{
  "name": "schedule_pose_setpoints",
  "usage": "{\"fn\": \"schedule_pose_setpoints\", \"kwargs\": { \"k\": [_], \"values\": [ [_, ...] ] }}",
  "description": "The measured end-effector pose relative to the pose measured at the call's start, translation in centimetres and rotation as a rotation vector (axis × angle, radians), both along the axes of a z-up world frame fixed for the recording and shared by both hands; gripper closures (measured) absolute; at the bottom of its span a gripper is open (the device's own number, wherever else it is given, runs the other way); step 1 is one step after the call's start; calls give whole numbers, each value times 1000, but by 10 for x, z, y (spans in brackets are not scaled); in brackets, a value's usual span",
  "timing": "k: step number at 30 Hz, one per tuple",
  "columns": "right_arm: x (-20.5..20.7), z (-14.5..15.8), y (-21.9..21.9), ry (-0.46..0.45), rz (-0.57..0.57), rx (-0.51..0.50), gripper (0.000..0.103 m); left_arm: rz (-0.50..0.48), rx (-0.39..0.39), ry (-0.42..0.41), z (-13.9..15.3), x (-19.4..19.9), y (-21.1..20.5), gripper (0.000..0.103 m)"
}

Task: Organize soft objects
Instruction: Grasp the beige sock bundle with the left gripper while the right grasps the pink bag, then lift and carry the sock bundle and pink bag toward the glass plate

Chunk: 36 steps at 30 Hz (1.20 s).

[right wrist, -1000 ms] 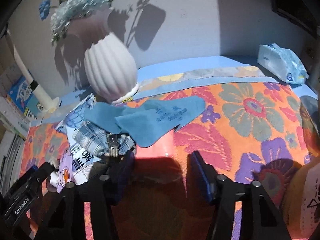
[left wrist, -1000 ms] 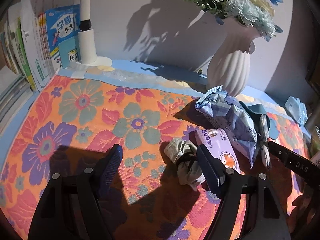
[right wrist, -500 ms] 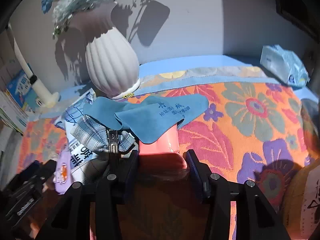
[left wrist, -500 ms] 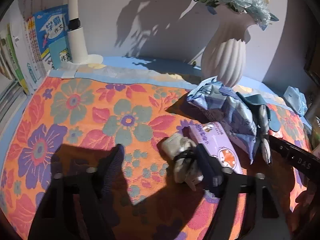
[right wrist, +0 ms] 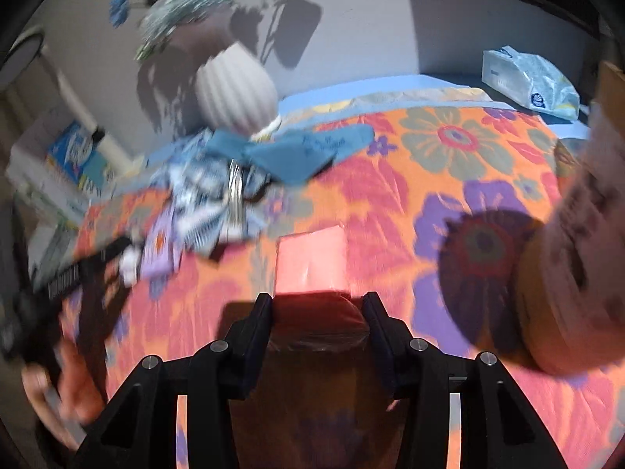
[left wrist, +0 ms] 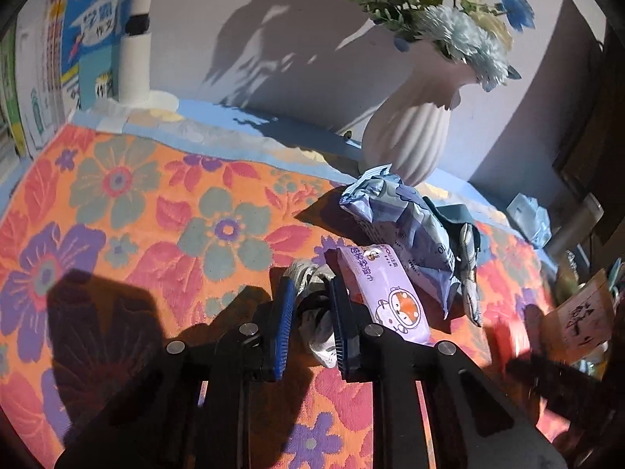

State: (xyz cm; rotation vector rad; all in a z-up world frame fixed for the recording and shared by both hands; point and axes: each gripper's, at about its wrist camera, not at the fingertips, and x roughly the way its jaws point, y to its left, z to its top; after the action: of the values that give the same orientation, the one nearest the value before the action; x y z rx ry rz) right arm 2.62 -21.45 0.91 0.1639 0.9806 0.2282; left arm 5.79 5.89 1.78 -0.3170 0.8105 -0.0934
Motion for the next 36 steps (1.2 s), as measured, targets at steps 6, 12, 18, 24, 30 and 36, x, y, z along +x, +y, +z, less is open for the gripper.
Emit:
{"fn": "schedule_pose_setpoints", "kwargs": {
  "k": [6, 12, 18, 24, 30, 36],
  "values": [
    [-10, -1, 0, -20, 11, -73, 38, 14, -177, 51, -12, 4, 23, 72],
    [-3, -4, 4, -45, 7, -72, 29, 19, -145, 50, -10, 5, 15, 67],
    [-4, -3, -4, -52, 7, -2, 28, 27, -164, -24, 2, -5, 17, 24],
    [-5, -3, -5, -47, 20, 7, 26, 59, -207, 75, -3, -1, 21, 24],
    [-6, -3, -4, -49, 22, 6, 26, 42, -9, 142, -3, 13, -10, 35],
    [-4, -3, 1, -48, 20, -24, 26, 50, 165, 192, -10, 32, -33, 54]
  ]
}}
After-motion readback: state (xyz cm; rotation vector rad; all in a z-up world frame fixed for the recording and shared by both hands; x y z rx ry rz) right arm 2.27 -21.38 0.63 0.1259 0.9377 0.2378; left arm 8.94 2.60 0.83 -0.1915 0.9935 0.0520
